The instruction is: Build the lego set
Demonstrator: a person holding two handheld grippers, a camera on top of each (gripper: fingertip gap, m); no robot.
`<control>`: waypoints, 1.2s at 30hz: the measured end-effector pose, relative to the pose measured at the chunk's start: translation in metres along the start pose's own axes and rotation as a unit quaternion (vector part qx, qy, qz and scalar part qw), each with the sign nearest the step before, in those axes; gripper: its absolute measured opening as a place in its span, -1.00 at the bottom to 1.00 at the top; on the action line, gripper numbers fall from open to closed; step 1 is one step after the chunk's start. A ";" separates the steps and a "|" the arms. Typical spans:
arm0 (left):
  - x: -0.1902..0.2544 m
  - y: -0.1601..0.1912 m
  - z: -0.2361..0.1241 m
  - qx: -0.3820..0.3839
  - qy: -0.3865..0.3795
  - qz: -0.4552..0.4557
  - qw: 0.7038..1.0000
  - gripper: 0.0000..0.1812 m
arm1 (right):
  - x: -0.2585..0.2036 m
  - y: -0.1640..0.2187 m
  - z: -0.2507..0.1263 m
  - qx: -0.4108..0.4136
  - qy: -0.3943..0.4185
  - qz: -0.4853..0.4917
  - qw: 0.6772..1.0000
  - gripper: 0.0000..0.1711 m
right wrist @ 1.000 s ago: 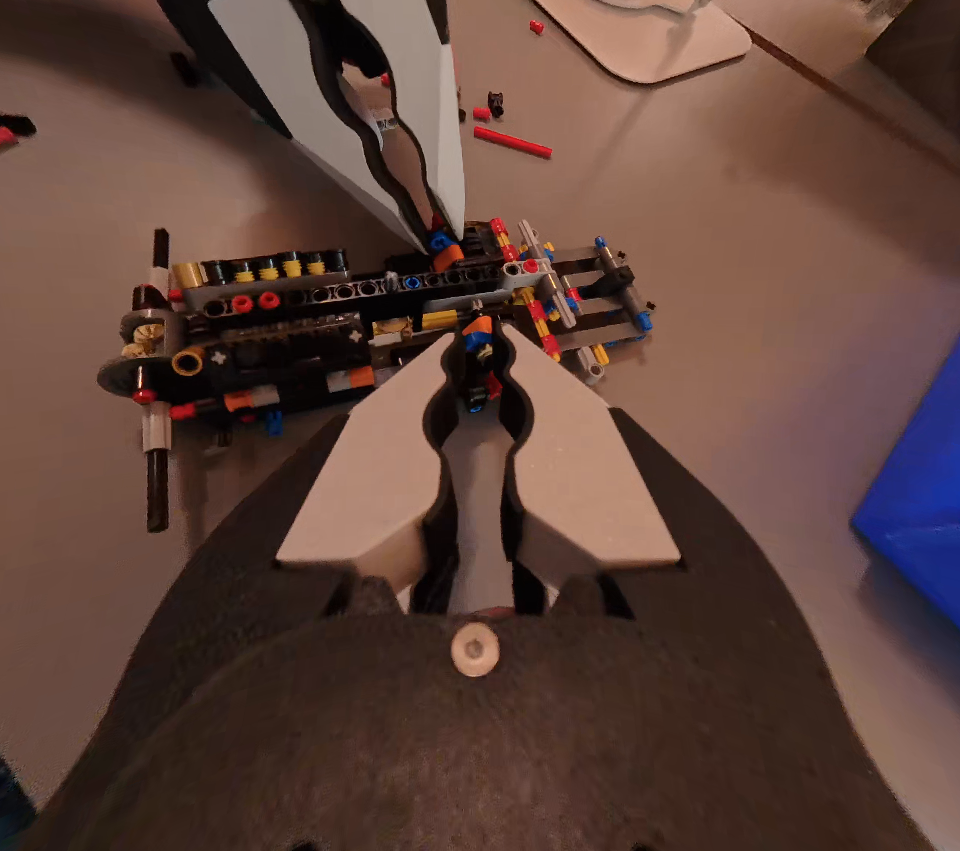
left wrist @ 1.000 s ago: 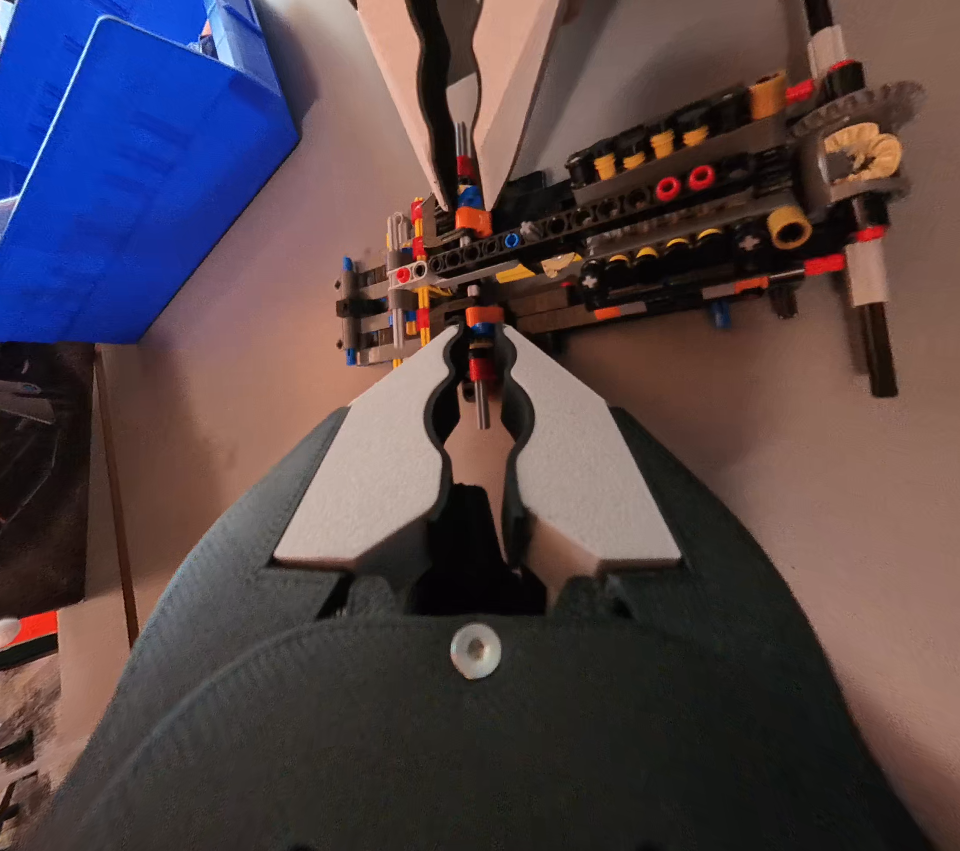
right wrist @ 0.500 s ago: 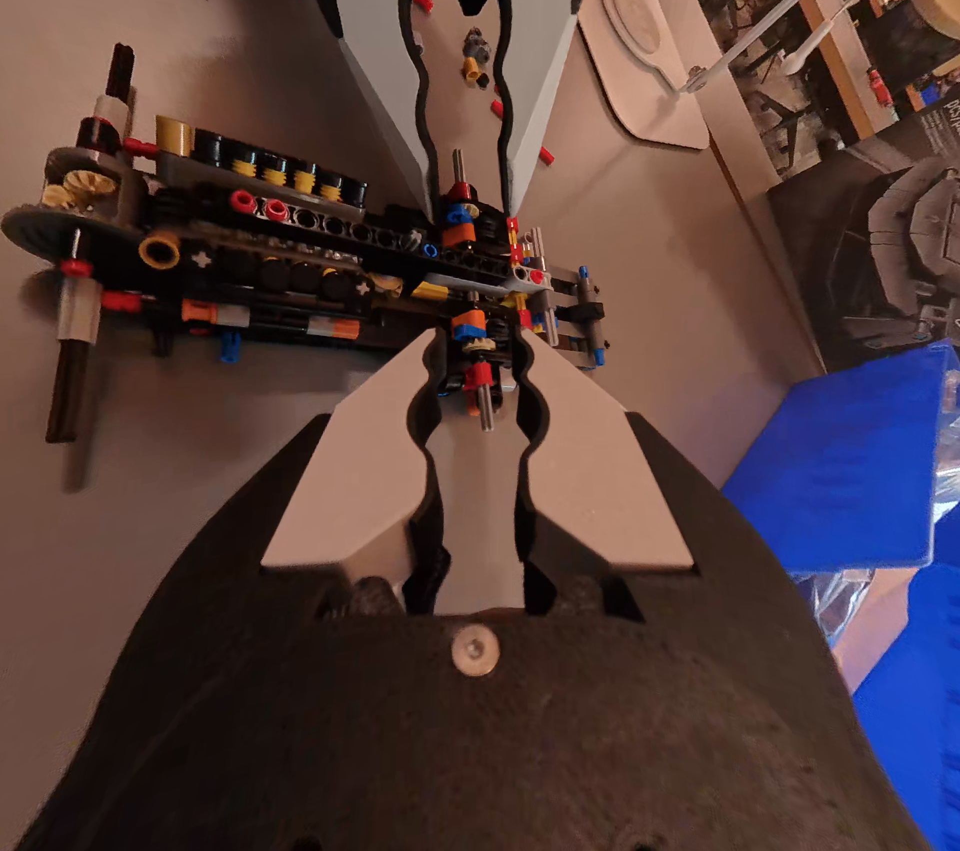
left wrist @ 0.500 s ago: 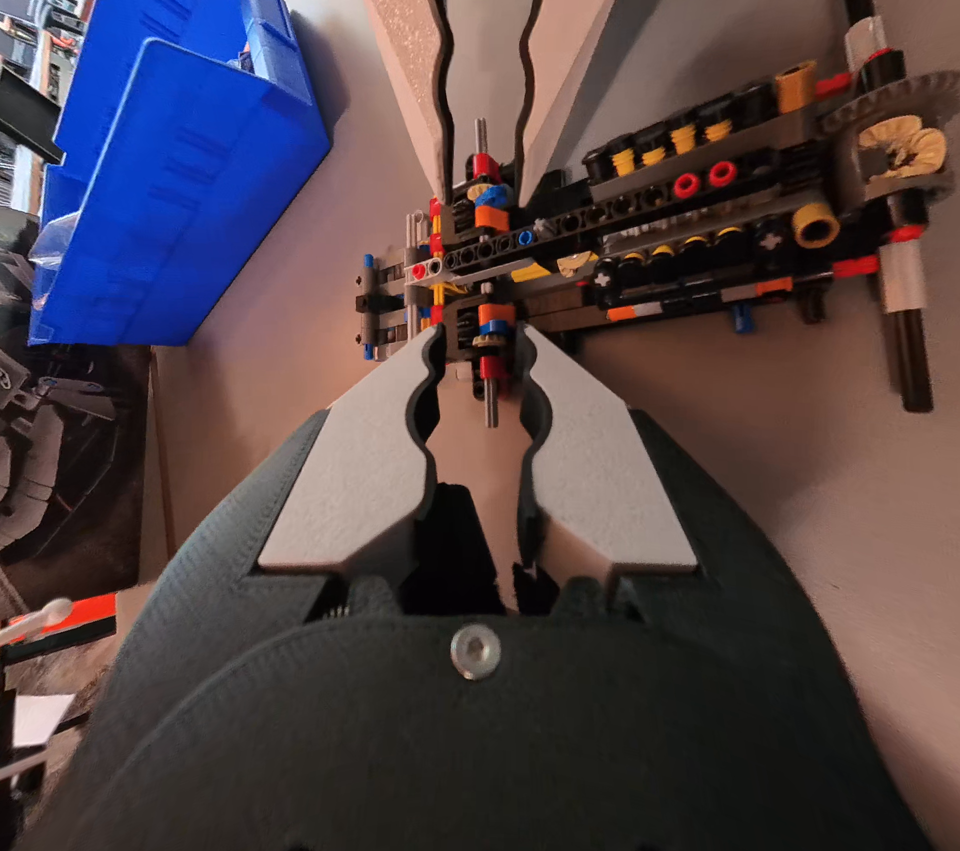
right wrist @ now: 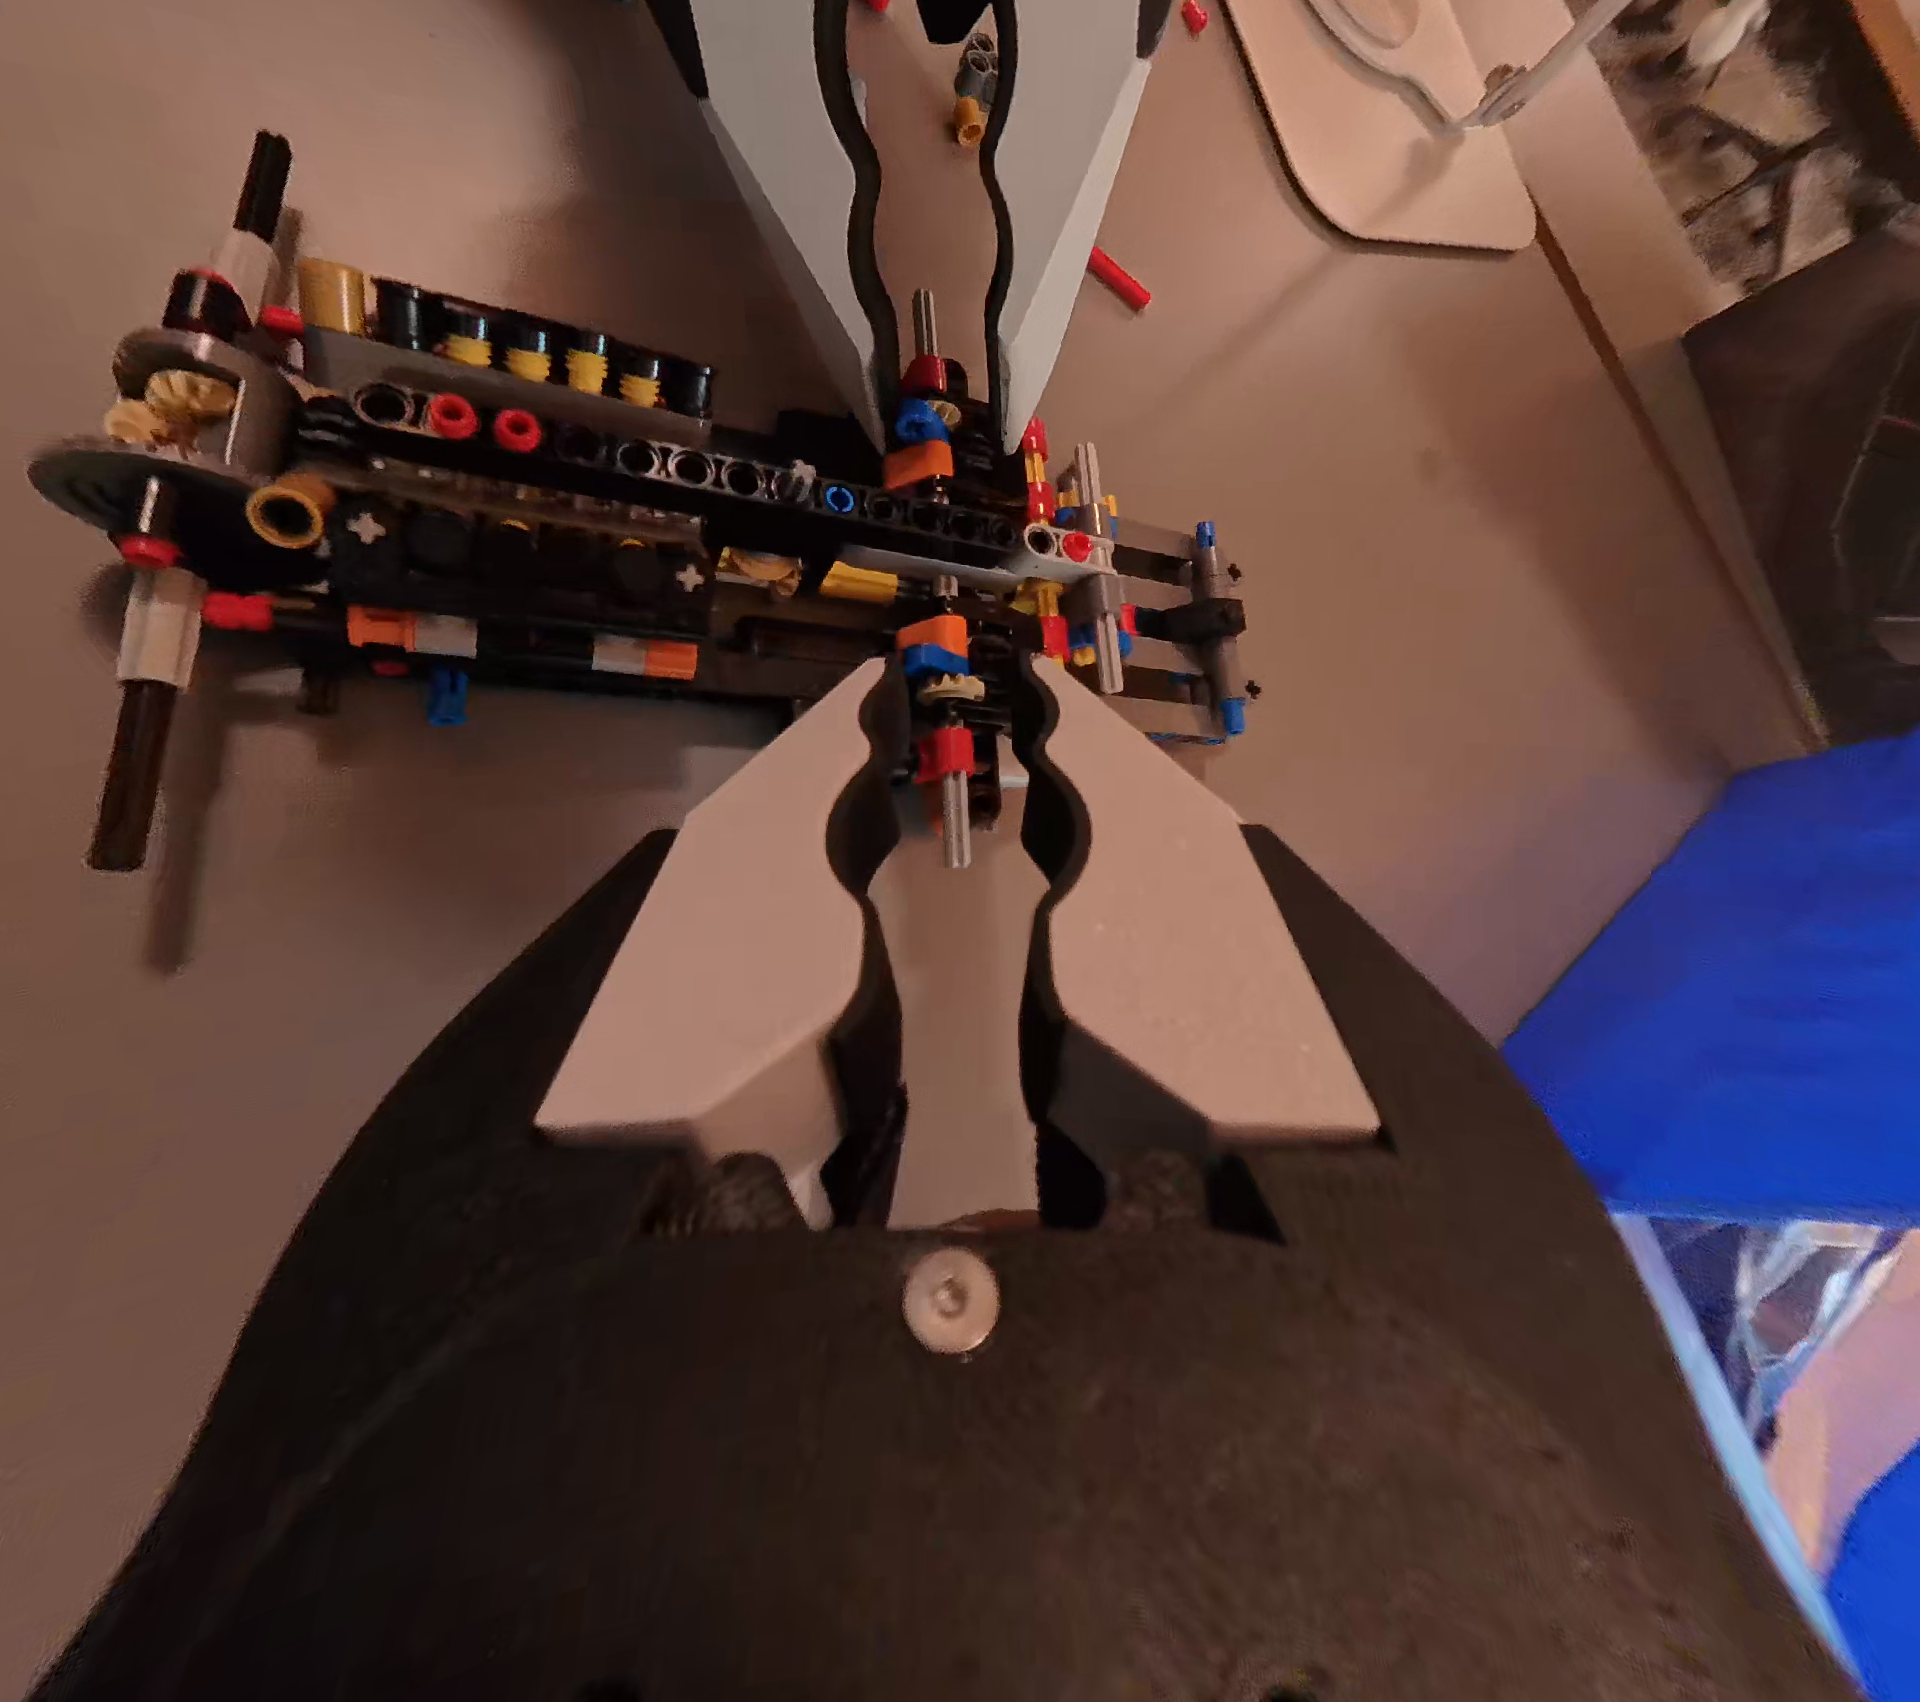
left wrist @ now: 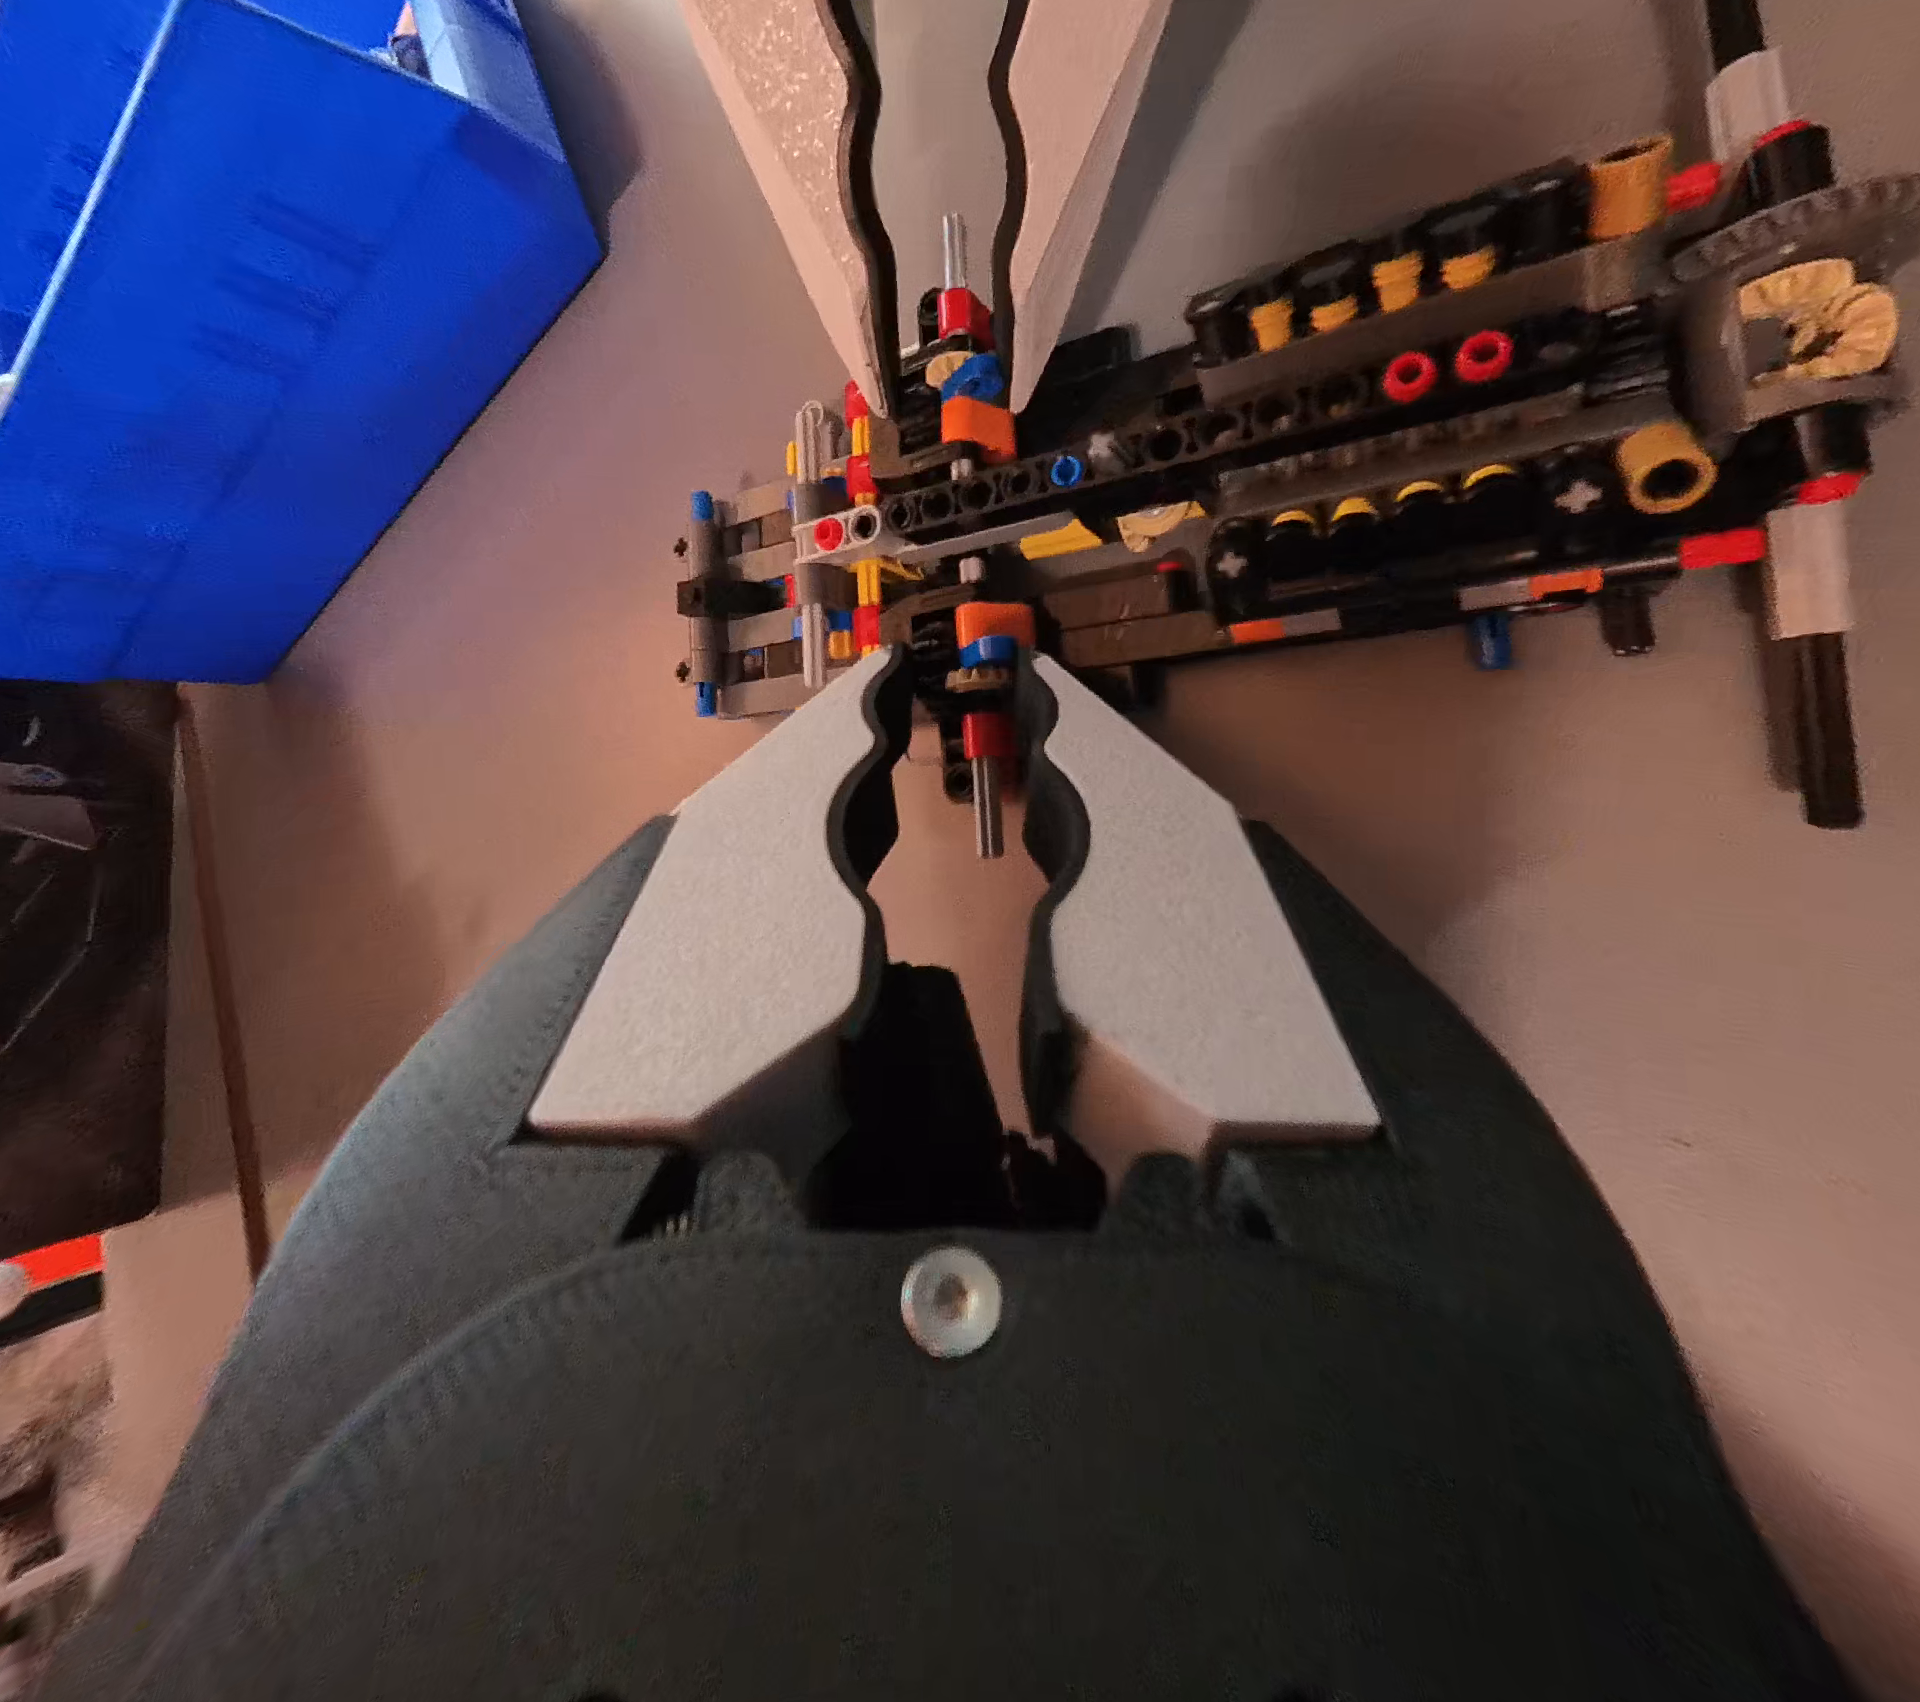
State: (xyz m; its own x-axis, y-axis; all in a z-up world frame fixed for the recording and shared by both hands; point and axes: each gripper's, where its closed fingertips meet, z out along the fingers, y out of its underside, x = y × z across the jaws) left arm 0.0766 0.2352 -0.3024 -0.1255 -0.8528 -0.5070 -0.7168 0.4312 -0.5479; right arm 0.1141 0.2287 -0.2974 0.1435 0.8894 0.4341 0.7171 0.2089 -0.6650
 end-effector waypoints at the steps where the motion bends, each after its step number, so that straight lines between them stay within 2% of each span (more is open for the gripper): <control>1: 0.000 0.000 0.000 0.000 0.007 -0.006 1.000 -0.80 | 0.000 0.000 0.000 0.001 -0.007 0.014 1.000 -0.81; 16: 0.001 -0.004 0.000 0.011 0.079 -0.060 0.995 -0.81 | 0.001 -0.002 -0.001 0.023 -0.068 0.162 0.984 -0.83; 24: 0.005 -0.008 0.002 0.019 0.106 -0.074 0.991 -0.84 | 0.002 -0.001 -0.001 0.025 -0.082 0.203 0.975 -0.83; 36: 0.003 -0.004 -0.008 0.038 0.070 -0.121 0.989 -0.76 | 0.001 0.000 -0.003 0.052 -0.058 0.194 0.978 -0.78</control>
State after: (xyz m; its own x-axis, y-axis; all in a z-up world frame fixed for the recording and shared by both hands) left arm 0.0740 0.2285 -0.2960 -0.0530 -0.9640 -0.2607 -0.6848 0.2251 -0.6931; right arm 0.1162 0.2282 -0.2956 0.3083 0.9488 0.0684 0.5494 -0.1189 -0.8270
